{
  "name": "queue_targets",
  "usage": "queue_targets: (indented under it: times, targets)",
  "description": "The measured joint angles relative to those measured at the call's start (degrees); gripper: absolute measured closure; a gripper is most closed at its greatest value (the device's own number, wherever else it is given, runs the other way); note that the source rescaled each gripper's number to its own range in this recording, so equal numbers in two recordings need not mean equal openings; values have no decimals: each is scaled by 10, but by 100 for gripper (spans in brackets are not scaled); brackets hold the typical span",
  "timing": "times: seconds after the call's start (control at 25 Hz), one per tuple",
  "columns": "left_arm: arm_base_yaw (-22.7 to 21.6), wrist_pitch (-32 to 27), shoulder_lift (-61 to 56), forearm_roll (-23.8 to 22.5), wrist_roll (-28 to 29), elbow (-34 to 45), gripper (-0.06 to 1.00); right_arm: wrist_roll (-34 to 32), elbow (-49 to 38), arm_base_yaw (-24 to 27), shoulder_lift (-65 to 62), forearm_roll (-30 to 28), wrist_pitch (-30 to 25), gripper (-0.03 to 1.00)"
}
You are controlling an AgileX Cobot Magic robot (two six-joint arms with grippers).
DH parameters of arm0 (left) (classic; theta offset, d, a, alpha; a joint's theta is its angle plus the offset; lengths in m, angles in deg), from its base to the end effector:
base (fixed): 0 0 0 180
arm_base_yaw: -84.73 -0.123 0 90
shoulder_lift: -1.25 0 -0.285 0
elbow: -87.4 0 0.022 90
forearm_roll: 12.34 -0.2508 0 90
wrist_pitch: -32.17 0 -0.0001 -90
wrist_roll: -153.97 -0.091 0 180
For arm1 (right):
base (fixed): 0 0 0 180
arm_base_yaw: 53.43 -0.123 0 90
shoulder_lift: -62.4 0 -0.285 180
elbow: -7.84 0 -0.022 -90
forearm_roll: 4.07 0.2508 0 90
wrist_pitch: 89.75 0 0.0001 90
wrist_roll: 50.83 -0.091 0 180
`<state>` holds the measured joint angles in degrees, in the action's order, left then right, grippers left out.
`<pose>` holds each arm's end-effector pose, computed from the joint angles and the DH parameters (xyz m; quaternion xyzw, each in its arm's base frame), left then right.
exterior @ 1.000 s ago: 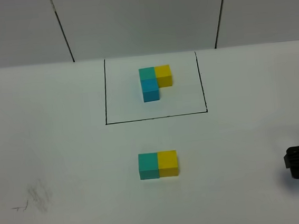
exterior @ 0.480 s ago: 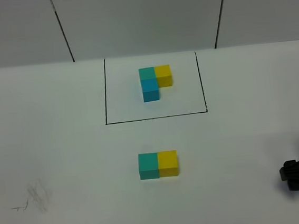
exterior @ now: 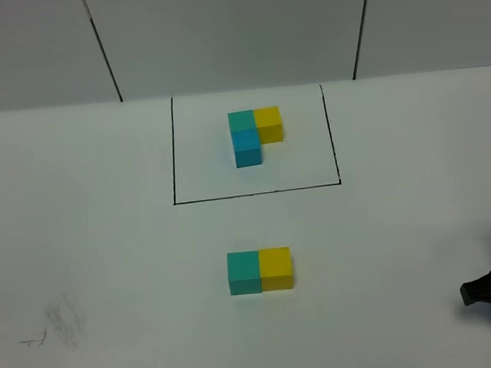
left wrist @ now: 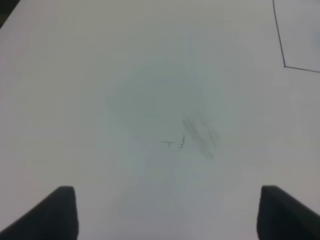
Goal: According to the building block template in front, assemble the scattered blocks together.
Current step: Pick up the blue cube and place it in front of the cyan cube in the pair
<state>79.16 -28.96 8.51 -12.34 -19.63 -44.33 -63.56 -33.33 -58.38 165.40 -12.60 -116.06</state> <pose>-0.0071 -0.0007 0.2782 -0.0887 0.8464 -0.0038 0.5250 0.2437 0.0151 0.1207 0.0039 0.9958 -0.0252 0.0877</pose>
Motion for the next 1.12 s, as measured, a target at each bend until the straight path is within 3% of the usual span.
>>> queue_targets:
  times: [0.2, 0.36, 0.72, 0.84, 1.12]
  targets:
    - [0, 0, 0, 0, -1, 0, 35, -8, 6, -27, -91, 9, -87, 94]
    - [0, 0, 0, 0, -1, 0, 35, -69, 18, -91, -169, 18, -149, 94]
    - [0, 0, 0, 0, -1, 0, 35, -264, 23, -318, -203, 45, -157, 94]
    - [0, 0, 0, 0, -1, 0, 35, -299, 39, -377, -176, 45, -147, 94]
    - [0, 0, 0, 0, -1, 0, 35, -510, 168, -463, -20, 39, -172, 94]
